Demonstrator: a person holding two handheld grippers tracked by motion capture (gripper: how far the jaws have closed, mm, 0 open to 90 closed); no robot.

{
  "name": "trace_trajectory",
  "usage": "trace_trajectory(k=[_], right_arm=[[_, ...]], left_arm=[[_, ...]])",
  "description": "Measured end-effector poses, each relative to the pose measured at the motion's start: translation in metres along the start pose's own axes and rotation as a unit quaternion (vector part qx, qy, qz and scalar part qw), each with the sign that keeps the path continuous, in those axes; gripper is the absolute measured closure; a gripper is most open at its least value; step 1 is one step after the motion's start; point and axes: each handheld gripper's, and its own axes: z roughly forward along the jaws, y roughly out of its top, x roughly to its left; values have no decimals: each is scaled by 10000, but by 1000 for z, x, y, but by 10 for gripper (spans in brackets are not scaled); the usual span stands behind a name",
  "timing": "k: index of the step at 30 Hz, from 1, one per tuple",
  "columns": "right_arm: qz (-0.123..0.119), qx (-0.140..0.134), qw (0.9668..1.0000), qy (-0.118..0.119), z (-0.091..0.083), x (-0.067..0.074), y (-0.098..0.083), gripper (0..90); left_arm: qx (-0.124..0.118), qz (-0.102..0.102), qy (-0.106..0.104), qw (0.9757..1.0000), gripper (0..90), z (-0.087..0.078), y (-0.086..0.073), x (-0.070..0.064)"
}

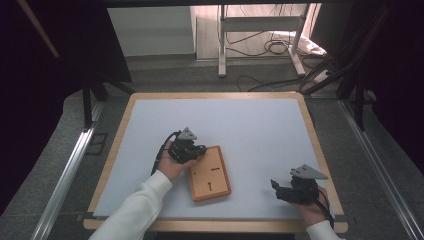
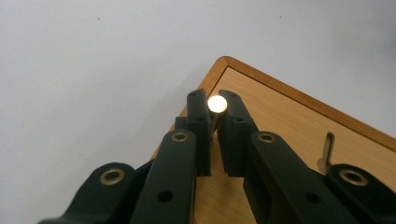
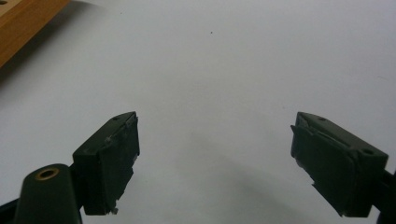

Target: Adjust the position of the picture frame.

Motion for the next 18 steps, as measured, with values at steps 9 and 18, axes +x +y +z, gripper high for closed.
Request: trace_trajectory(k=[9,18], right_arm=[[4,12,10000,8,0,0,-1,155],[-21,38,10000,19,1,1,-1,155]], left_arm=[[171,-27,-111,9998,845,18,-2,10],[191,37,-201,9996,844,23,2,10]])
